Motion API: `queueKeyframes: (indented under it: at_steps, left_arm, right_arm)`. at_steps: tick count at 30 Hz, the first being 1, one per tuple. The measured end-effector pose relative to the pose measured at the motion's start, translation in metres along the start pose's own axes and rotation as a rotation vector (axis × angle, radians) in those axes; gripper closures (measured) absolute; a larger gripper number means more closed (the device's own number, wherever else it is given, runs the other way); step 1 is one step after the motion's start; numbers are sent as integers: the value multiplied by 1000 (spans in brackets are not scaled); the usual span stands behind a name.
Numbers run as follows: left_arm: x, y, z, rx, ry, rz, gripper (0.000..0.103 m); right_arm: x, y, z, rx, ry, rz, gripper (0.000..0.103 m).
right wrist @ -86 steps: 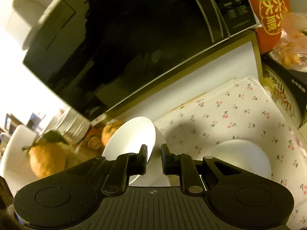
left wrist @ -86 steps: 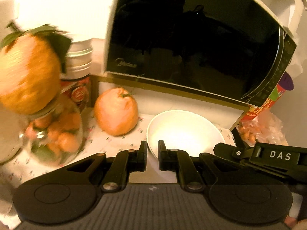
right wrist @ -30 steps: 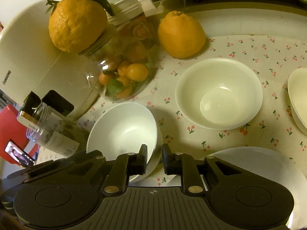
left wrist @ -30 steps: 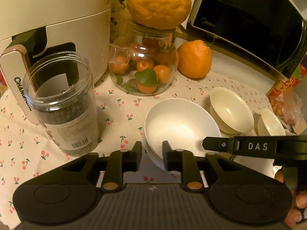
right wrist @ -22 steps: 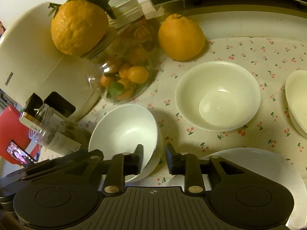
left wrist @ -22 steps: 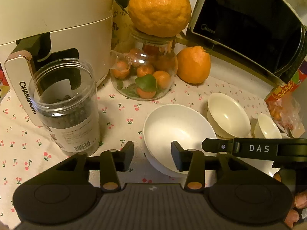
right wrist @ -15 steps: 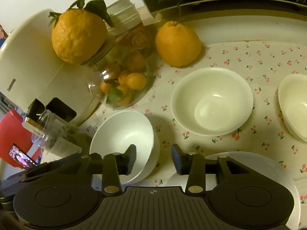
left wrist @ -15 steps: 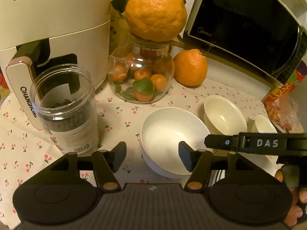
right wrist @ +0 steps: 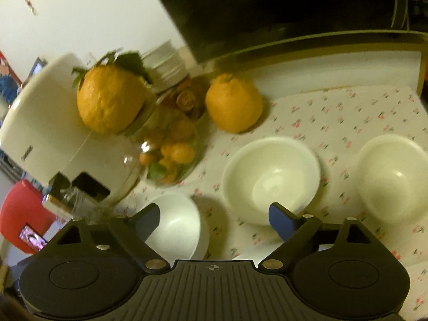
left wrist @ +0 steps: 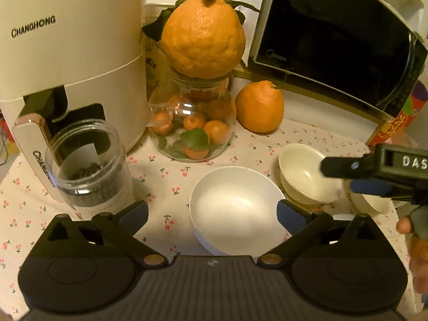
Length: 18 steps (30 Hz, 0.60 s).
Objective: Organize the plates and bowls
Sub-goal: 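Move both tools to the rim of a second white bowl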
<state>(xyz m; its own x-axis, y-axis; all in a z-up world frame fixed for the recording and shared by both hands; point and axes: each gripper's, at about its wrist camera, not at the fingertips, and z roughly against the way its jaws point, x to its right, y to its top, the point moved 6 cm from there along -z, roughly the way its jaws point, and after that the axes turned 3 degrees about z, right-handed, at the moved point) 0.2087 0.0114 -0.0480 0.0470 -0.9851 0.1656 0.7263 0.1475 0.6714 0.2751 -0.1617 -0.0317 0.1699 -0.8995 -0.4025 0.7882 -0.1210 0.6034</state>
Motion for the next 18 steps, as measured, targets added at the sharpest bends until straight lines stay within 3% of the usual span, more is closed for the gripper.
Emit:
queueKeyframes:
  at_steps: [18]
  left_arm:
    - [64, 31, -35, 26, 58, -221, 1]
  right_arm:
    - [71, 12, 0, 43, -104, -135, 7]
